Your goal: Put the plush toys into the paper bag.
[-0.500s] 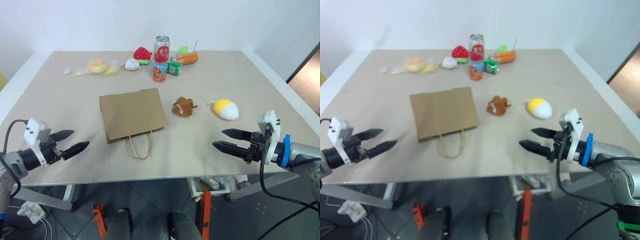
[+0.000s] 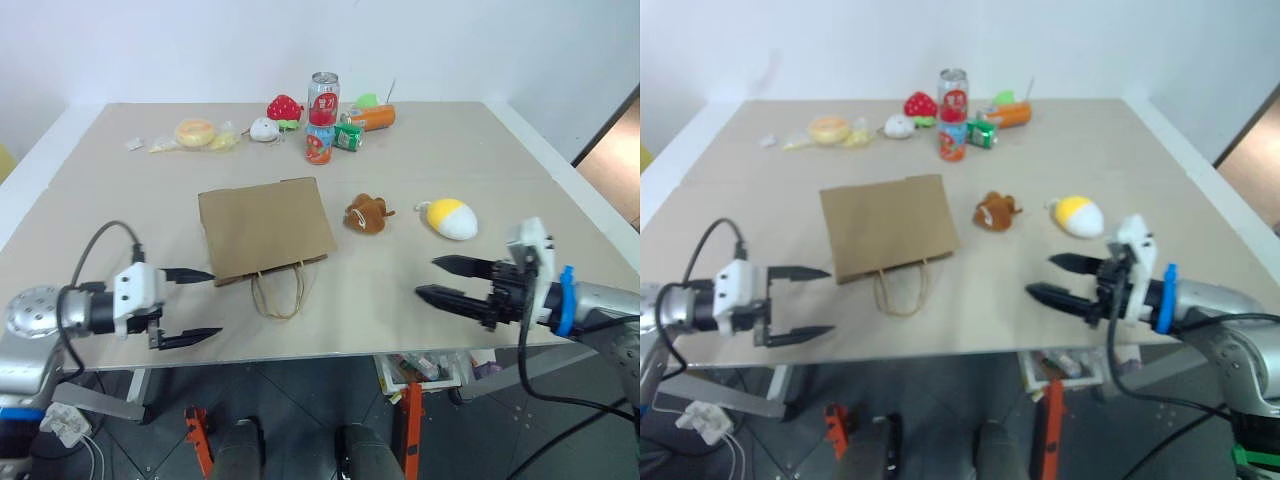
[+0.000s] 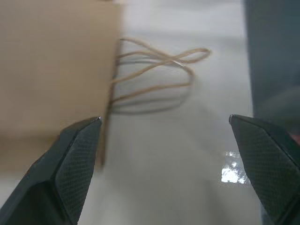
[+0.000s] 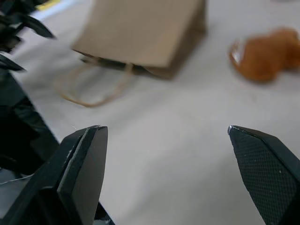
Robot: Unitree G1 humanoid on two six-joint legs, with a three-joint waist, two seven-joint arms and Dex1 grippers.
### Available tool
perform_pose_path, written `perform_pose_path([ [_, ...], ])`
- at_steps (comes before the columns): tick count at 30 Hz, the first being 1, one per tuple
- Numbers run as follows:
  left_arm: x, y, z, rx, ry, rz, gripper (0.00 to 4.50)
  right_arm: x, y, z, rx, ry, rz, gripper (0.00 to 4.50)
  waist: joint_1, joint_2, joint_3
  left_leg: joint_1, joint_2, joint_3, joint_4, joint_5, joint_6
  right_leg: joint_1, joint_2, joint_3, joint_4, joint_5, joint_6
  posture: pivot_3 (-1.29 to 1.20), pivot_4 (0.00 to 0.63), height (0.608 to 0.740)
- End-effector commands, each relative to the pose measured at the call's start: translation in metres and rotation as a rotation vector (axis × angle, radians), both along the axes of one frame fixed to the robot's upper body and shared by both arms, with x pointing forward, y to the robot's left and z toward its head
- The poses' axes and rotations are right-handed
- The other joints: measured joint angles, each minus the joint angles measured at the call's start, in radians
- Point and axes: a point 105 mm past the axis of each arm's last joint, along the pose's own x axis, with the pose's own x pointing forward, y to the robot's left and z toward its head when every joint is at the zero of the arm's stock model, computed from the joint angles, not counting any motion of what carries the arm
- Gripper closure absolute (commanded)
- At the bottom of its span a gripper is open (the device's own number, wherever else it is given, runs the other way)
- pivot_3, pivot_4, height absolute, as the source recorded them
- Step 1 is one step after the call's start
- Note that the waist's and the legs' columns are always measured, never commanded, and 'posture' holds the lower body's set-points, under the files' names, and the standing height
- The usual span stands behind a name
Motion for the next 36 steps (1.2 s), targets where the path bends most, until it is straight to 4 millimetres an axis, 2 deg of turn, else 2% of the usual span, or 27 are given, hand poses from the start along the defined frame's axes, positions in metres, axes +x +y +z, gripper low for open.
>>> perform_pose_path([
  [1,0.009,-0.025,0.010,0.038,-0.140,-0.140,0.00,-0.014,0.034,0.008,0.013,-0.038,0.132,0.07,0.000,0.000,0.000,0.000,0.000,0.000,0.000,0.000,0.000,0.000,0.000,0.000,0.000,0.000,0.000,0.00,0.150,0.740],
  [4,0.015,-0.039,0.009,0.069,-0.180,-0.213,0.00,-0.014,0.042,0.008,0.023,-0.040,0.145,0.07,0.000,0.000,0.000,-0.001,0.000,0.000,0.002,0.000,0.001,0.001,0.000,0.000,0.000,0.000,0.000,0.00,0.150,0.740],
  [8,0.020,-0.052,0.000,0.091,-0.187,-0.255,0.00,-0.012,0.041,0.004,0.014,-0.039,0.124,0.07,0.001,0.000,0.000,-0.002,0.000,0.000,0.003,0.001,0.003,0.001,0.000,0.001,0.000,-0.001,0.003,0.00,0.150,0.740],
  [15,0.030,-0.065,-0.007,0.100,-0.216,-0.288,0.00,-0.011,0.042,0.004,0.025,-0.046,0.109,0.07,0.001,-0.001,0.000,-0.002,0.000,0.000,0.004,0.002,0.004,0.002,0.001,0.001,0.002,-0.001,0.003,0.00,0.150,0.740],
  [23,0.037,-0.069,-0.005,0.055,-0.210,-0.278,0.00,-0.011,0.041,-0.001,0.024,-0.040,0.091,0.07,0.001,-0.001,0.000,-0.002,0.000,0.000,0.005,0.002,0.005,0.002,0.001,0.001,0.002,0.000,0.003,0.00,0.150,0.740],
  [26,0.041,-0.071,-0.006,0.051,-0.210,-0.265,0.68,-0.011,0.041,0.000,0.030,-0.045,0.082,0.00,0.001,-0.001,0.000,-0.002,0.000,0.000,0.005,0.002,0.005,0.002,0.001,0.001,0.002,0.000,0.003,0.00,0.150,0.740],
  [28,0.044,-0.074,-0.005,0.035,-0.209,-0.256,1.48,-0.010,0.041,0.000,0.031,-0.047,0.080,0.00,0.001,-0.001,0.000,-0.002,0.000,0.000,0.005,0.002,0.005,0.002,0.001,0.001,0.002,0.001,0.003,0.00,0.150,0.740],
  [31,0.046,-0.078,-0.002,0.009,-0.199,-0.250,2.15,-0.010,0.042,0.000,0.031,-0.050,0.079,0.00,0.001,-0.001,0.000,-0.001,0.000,0.000,0.005,0.003,0.006,0.002,0.001,0.001,0.002,0.001,0.003,0.00,0.150,0.740],
  [32,0.046,-0.078,-0.003,0.013,-0.199,-0.253,2.64,-0.010,0.042,0.000,0.031,-0.050,0.078,0.00,0.001,-0.001,0.000,-0.001,0.000,0.000,0.005,0.003,0.006,0.002,0.001,0.001,0.002,0.001,0.003,0.00,0.150,0.740],
  [33,0.046,-0.078,-0.004,0.020,-0.198,-0.258,2.76,-0.009,0.042,0.000,0.031,-0.052,0.076,0.00,0.001,-0.001,0.000,-0.001,0.000,0.000,0.005,0.003,0.006,0.002,0.001,0.001,0.002,0.001,0.003,0.00,0.150,0.740],
  [36,0.045,-0.078,-0.004,0.020,-0.191,-0.262,4.07,-0.010,0.041,-0.001,0.031,-0.054,0.072,0.00,0.001,-0.001,0.000,-0.001,0.000,-0.001,0.005,0.003,0.006,0.002,0.002,0.001,0.002,0.001,0.003,0.00,0.150,0.740],
])
